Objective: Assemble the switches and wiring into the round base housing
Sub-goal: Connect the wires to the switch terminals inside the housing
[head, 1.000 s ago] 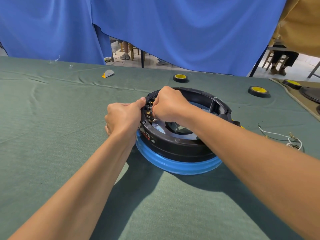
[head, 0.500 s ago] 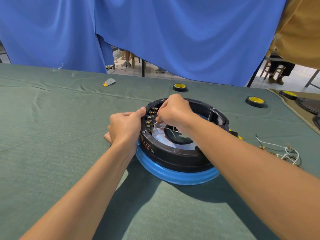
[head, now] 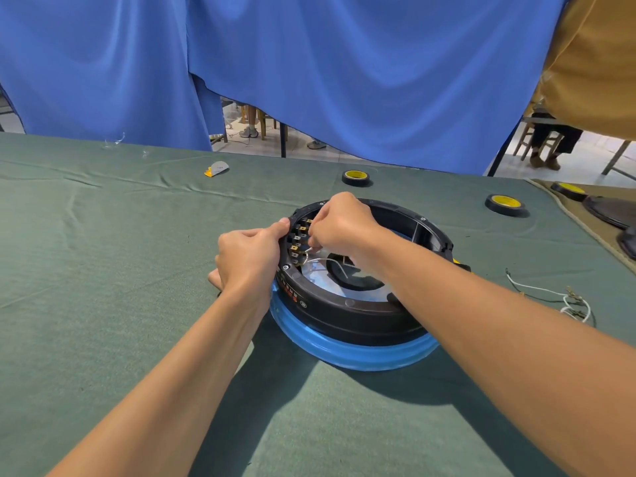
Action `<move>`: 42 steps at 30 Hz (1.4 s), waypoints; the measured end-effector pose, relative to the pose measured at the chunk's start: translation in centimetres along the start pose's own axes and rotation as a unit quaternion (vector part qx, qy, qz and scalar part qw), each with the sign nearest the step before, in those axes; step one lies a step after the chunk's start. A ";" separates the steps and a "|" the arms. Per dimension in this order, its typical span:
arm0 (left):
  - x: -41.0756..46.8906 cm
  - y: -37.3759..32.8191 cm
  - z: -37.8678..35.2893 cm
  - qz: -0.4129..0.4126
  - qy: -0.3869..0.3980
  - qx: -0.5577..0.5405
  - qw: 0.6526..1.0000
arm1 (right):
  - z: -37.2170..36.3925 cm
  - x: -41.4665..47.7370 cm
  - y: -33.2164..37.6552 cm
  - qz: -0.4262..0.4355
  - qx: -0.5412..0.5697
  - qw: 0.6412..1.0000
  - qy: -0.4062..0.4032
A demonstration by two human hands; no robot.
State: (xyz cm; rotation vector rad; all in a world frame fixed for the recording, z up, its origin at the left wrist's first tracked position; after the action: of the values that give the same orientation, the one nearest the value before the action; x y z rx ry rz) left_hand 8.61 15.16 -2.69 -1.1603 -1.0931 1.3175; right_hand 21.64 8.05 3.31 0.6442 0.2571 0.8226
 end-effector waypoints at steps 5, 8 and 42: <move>0.1 0.0 -0.1 -0.017 -0.008 0.009 1.000 | 1.1 -2.6 0.5 0.172 -0.107 0.979 -0.003; 0.1 -0.1 -0.1 -0.024 -0.009 0.010 1.000 | 0.5 -3.5 0.4 0.206 -0.129 0.969 0.049; -0.6 -0.8 -0.4 0.014 0.067 -0.069 0.995 | 0.4 -2.5 1.3 0.273 -0.124 0.941 0.160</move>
State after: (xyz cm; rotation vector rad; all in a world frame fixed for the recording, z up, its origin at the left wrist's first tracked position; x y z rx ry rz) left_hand 9.12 14.63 -1.92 -1.3497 -1.0862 1.1821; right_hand 19.43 6.62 4.36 0.3384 0.2659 1.4745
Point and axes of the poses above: each hand's wrist, its own x-axis towards the middle knuckle, its own z-axis out of the back of the hand, y = z × x, the point moved 5 cm from there along x, towards the middle knuckle, and after that the axes turned 3 degrees about -y, right-handed, at the moved point
